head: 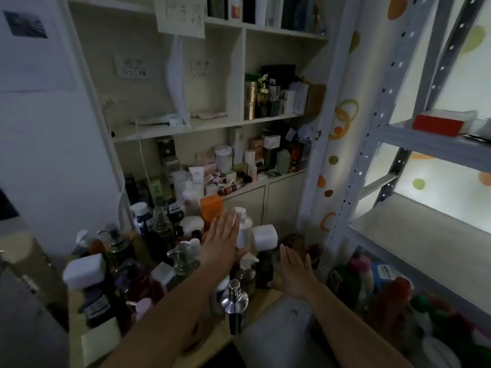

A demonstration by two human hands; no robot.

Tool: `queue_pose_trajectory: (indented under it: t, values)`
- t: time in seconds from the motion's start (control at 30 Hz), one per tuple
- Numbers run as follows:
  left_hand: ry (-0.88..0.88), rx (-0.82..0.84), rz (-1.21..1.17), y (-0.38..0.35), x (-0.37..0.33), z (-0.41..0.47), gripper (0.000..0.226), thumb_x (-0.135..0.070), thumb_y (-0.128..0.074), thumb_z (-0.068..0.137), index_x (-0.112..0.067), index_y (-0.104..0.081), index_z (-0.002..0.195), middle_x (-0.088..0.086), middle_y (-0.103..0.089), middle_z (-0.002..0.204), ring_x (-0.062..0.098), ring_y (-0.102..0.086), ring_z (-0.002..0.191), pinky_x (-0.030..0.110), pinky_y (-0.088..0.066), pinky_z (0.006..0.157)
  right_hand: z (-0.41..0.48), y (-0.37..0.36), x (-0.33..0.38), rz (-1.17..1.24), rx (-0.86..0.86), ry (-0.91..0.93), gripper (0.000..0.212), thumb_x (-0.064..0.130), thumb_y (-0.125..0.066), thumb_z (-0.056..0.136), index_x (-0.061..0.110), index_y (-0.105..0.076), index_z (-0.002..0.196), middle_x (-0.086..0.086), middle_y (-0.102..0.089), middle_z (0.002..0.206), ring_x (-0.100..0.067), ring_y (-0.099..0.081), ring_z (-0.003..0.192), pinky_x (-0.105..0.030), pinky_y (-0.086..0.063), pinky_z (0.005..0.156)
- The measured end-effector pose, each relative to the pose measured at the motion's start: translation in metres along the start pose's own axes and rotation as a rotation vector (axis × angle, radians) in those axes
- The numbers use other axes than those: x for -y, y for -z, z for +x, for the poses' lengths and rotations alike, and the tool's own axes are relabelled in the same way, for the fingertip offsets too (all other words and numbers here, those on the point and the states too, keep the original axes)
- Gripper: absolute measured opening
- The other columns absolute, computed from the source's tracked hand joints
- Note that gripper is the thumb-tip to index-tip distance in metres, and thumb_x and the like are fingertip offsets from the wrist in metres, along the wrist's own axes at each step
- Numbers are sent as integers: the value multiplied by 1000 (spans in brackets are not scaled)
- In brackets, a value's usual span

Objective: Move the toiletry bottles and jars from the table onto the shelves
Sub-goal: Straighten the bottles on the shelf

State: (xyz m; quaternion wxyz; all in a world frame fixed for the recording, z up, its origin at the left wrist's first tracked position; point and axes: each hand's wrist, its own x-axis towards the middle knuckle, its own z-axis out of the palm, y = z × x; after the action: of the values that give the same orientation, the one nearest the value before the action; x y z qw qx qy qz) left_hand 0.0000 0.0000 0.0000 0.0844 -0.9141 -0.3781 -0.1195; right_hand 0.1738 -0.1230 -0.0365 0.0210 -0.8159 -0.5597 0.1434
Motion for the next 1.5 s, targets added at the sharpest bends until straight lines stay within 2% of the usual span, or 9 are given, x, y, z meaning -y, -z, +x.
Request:
queue_pose_trajectory:
  t: [0.2, 0.3, 0.57, 0.67, 0.83, 0.97, 1.1, 1.33, 1.5]
  values:
    - [27, 62, 34, -6, -22, 35, 91, -59, -40, 91, -11, 9, 151, 9, 13, 159, 26, 12, 146, 37, 11, 114, 41, 12, -26, -22, 47, 84, 107, 54, -59, 82, 13, 14, 149, -8, 2, 158, -26, -1, 146, -57, 2, 116]
    - [47, 162, 66, -4, -35, 53, 84, -57, -39, 93, -10, -1, 151, 10, -1, 159, 28, 1, 147, 40, -6, 118, 65, 16, -39, -53, 84, 126, 107, 54, -61, 80, 13, 10, 149, -7, -3, 158, -26, -5, 146, -58, -1, 116]
    - [83, 389, 34, -22, -68, 87, 62, -33, -54, 92, -12, -25, 143, 11, -43, 135, 30, -45, 120, 41, -41, 92, 114, 26, -59, -138, 228, 211, 100, 47, -61, 84, 13, 6, 150, -6, -11, 158, -25, -9, 145, -55, -2, 116]
    - [134, 444, 11, -27, -75, 95, 74, -45, -59, 87, -11, -25, 142, 11, -43, 134, 30, -50, 115, 40, -44, 86, 126, 18, -65, -90, 274, 263, 91, 43, -56, 86, 15, 1, 150, -6, -19, 156, -26, -18, 143, -56, -10, 115]
    - [257, 502, -180, -37, -75, 108, 82, -33, -74, 78, -10, -26, 141, 10, -45, 134, 28, -53, 115, 39, -48, 79, 141, 9, -63, -21, 360, 363, 86, 30, -67, 82, 14, -14, 148, -11, -45, 140, -30, -44, 126, -43, -37, 104]
    - [329, 508, -292, -38, -76, 113, 76, -34, -76, 75, -11, -33, 133, 7, -51, 126, 25, -55, 107, 33, -44, 71, 151, 0, -62, 185, 513, 375, 75, 26, -75, 77, 13, -37, 140, -8, -43, 142, -24, -43, 129, -32, -38, 103]
    - [318, 491, -384, -32, -82, 124, 60, -34, -77, 72, -12, -44, 118, 8, -57, 111, 18, -51, 89, 30, -39, 64, 152, -4, -72, 342, 569, 360, 71, 15, -74, 78, 11, -37, 139, -5, -41, 143, -21, -41, 131, -26, -37, 100]
    - [315, 379, -590, -1, -86, 161, 48, -36, -83, 65, -20, -51, 98, -4, -50, 93, 16, -49, 85, 28, -38, 66, 146, 1, -103, 580, 547, 225, 86, 16, -84, 66, 14, -36, 136, -3, -47, 135, -24, -43, 130, -32, -39, 103]
    - [391, 262, -988, 22, -114, 178, 63, -15, -79, 73, -16, -44, 126, -1, -47, 113, 16, -48, 103, 32, -48, 86, 150, 34, -130, 685, 455, 190, 61, 24, -88, 54, 18, -62, 109, 2, -64, 109, -19, -59, 109, -30, -52, 85]
